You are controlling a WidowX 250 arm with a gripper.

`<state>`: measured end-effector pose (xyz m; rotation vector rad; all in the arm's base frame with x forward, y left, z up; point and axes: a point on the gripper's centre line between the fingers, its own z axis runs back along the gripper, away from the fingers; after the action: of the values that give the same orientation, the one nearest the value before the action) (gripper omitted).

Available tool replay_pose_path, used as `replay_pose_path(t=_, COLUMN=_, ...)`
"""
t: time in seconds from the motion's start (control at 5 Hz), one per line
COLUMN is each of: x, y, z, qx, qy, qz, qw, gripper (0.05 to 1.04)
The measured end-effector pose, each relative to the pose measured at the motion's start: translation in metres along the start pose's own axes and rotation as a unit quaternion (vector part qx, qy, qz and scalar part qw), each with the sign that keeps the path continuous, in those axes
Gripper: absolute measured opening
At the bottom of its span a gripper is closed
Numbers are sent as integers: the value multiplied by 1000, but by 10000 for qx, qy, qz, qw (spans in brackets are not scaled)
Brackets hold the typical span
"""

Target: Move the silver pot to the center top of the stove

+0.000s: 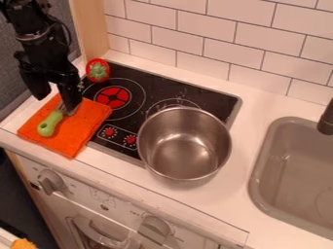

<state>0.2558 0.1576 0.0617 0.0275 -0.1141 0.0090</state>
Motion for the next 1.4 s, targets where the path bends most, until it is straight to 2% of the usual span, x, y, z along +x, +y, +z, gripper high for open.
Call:
replay_pose_path(t=0.2, x=-3, y=-4, z=-7, qx=-117, qy=106, qz=24, qw=9999, gripper=1001)
replay_pose_path(t=0.4, x=1, y=-44, z=17, qx=-470, qy=-154, qz=-313, qw=9983, gripper=1001)
replay_pose_path(t=0.6, x=5, y=-90, z=48, qx=-692, qy=-469, qz=-841, qw=9929, gripper=1001)
replay_pose_path(t=0.8, x=0, y=-142, z=47, qx=-666, qy=-352, qz=-1496, qw=9859, gripper=1001)
replay_pose_path(t=1.0, x=-5, y=-156, z=17, qx=-242, qy=188, qz=-1611, qw=9865, gripper=1001)
replay_pose_path(t=1.2, x=1, y=-147, z=-29, qx=94, qy=772, qz=-1453, qw=9863, gripper=1000)
replay_pose_path(t=1.4, x=12, y=-147, z=-35, qx=166, qy=650, qz=-1353, qw=9885, gripper=999)
